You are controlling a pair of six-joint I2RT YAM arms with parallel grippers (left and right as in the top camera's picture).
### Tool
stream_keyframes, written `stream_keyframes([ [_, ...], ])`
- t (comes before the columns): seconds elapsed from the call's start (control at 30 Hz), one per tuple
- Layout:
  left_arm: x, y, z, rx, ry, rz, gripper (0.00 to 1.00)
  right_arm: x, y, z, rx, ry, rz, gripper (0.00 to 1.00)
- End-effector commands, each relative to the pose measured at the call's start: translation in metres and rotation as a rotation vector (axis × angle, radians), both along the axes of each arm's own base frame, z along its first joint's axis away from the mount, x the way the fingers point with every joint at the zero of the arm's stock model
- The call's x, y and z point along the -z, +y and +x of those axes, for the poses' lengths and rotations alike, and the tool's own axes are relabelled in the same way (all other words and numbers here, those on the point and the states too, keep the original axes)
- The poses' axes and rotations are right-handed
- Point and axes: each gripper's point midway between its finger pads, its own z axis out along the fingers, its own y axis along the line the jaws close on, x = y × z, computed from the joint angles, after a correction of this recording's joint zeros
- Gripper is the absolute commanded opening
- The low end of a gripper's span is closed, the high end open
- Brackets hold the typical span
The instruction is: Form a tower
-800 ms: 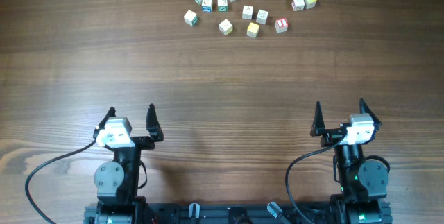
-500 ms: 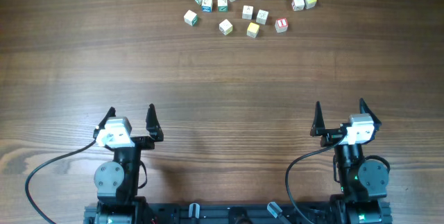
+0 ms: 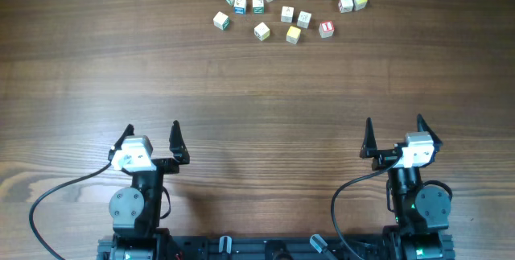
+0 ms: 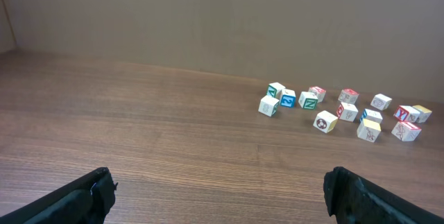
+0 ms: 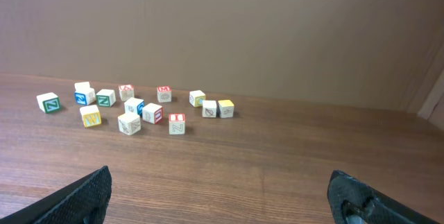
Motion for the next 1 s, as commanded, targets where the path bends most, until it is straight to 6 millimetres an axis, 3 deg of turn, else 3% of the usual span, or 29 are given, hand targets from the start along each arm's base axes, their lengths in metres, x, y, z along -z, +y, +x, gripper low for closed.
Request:
stream_keyframes([
  [0.0,0.002,-0.001,0.000,0.012,0.000,0.019,1.00,-0.001,0.003,0.000,-0.018,-0.005,-0.011,1.00],
  [0.73,0.002,-0.001,0.000,0.012,-0.003,0.018,1.00,-0.001,0.004,0.000,-0.022,-0.004,-0.011,1.00],
  [0.87,0.001,-0.025,-0.001,0.143,-0.003,-0.036,1.00,-0.001,0.004,0.000,-0.022,-0.004,-0.011,1.00],
  [0.97,-0.006,-0.031,-0.003,0.177,-0.006,-0.110,1.00,-0.001,0.004,0.000,-0.022,-0.005,-0.012,1.00],
])
